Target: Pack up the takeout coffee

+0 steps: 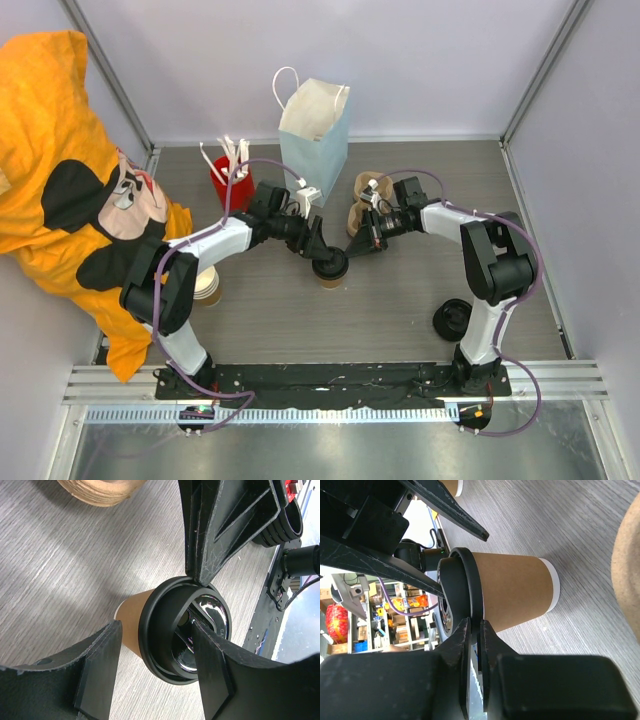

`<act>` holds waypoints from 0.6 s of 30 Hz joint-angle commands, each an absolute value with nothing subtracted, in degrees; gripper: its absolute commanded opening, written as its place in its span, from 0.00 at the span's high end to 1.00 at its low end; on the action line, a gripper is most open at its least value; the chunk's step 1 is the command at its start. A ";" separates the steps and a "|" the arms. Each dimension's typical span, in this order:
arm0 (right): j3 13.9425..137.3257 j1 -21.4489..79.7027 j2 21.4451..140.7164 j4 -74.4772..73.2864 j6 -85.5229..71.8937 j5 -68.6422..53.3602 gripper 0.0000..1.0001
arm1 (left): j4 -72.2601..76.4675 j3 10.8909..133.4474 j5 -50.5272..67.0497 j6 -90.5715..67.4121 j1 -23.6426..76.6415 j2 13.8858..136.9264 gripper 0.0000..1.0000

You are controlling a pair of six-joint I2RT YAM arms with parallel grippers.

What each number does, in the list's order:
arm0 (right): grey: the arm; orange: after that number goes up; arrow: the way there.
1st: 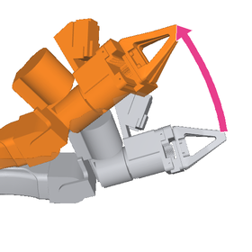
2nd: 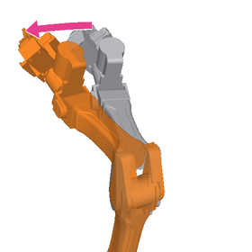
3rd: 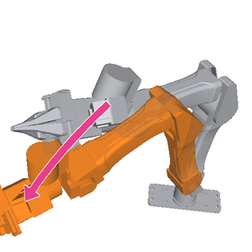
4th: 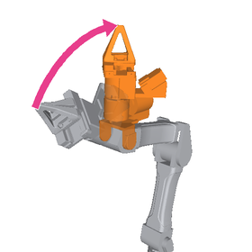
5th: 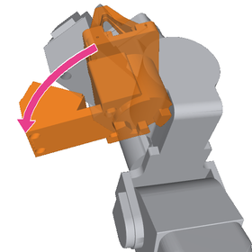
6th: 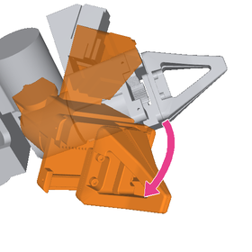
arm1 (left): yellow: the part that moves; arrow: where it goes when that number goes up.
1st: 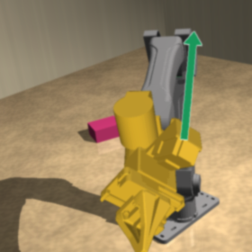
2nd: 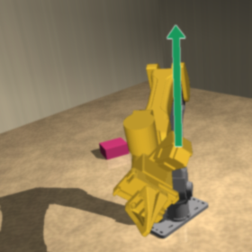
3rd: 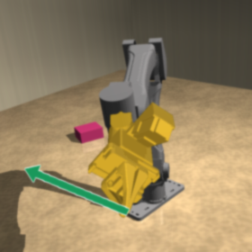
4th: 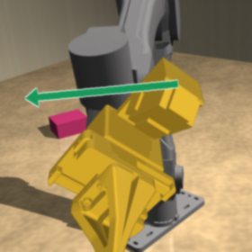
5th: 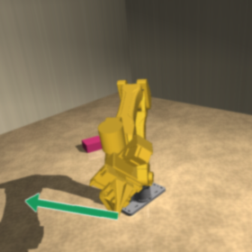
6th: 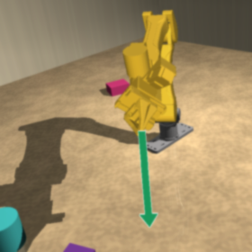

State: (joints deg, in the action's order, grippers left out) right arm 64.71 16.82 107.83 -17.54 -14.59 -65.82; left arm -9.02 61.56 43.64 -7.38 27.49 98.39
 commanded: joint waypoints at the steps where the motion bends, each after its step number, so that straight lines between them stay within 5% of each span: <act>1: 63.90 17.23 108.90 -14.68 -15.12 -65.48 0.94 | -13.62 60.29 39.38 -4.48 28.39 100.72 0.39; 18: 63.72 21.18 106.70 -20.74 -7.21 -48.97 0.91 | -16.43 59.24 35.16 -1.06 28.39 100.90 0.39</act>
State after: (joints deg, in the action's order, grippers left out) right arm 64.51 17.72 107.04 -17.47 -13.87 -63.11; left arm -9.82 61.56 43.53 -6.42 27.53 98.39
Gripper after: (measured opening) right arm 0.123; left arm 0.612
